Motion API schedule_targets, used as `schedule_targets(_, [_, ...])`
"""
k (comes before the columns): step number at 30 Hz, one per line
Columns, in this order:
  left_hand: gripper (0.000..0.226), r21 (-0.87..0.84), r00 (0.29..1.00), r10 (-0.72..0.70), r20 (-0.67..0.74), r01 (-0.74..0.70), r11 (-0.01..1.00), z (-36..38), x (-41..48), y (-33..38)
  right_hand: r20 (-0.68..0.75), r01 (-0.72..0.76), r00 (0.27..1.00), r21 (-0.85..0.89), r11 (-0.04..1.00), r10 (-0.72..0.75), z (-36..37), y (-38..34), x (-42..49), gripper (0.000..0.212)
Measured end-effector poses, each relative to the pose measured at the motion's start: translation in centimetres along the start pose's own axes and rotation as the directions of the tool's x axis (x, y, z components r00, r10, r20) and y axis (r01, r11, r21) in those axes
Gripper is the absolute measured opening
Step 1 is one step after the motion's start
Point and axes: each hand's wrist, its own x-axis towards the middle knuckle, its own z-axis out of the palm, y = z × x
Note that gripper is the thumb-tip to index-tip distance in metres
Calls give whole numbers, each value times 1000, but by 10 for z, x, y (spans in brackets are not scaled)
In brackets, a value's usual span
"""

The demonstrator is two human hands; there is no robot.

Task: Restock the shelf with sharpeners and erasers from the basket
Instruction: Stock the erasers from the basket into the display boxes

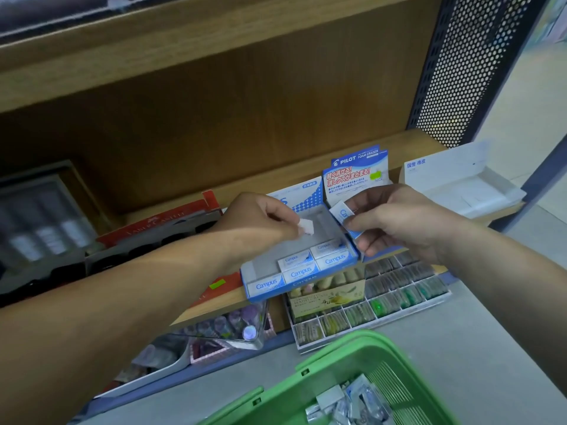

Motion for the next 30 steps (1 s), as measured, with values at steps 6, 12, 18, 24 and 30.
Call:
schedule_targets(6, [31,357,988,117,102,-146,923,-9,11,-17,53,16,998,-5,1000,-16,7,4,2,22])
schedule_targets(12, [32,371,987,126,100,-155,916,-20,13,-15,32,18,999,-24,1000,-17,11,2,6,26])
schedule_targets(18, [23,300,981,78,180,-130,945,-43,-1,-11,53,13,999,-40,999,-11,21,1,7,24])
schedule_targets(24, [24,536,955,175,238,-279,797,-46,-1,-19,90,16,996,-49,999,-12,31,-2,5,23])
schedule_targets(30, [24,742,922,180,343,-384,549,-34,5,-30,83,17,997,-63,998,-12,31,0,5,22])
